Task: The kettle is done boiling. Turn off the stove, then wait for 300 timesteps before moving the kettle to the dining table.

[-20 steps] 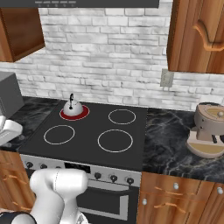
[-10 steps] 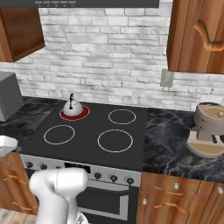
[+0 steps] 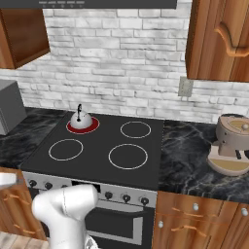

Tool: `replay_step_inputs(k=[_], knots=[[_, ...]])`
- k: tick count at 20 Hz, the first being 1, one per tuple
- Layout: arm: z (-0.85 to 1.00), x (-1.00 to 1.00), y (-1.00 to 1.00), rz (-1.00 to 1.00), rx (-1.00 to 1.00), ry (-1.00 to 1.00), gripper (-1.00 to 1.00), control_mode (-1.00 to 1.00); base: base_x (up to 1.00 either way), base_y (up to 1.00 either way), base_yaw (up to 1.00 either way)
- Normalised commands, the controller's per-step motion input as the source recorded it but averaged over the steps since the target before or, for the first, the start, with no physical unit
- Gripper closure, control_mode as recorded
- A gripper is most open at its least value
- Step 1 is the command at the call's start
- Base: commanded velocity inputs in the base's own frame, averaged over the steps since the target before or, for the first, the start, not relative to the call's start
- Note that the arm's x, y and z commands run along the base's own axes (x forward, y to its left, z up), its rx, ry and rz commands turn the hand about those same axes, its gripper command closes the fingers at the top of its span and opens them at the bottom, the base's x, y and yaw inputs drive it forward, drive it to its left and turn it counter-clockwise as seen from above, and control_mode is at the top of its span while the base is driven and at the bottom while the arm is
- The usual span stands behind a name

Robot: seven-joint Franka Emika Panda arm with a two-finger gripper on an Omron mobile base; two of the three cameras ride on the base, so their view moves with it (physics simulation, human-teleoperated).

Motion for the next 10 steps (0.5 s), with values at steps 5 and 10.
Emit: replay_step_inputs(k=[5, 10], knots=[[-0.38, -0.16, -0.02, 0.00, -0.04, -0.19, -1.00, -1.00, 0.00, 0.00, 0.00], [-0.30, -0.05, 0.00, 0.00, -0.08, -0.23, -1.00, -1.00, 0.00, 0.00, 0.00]])
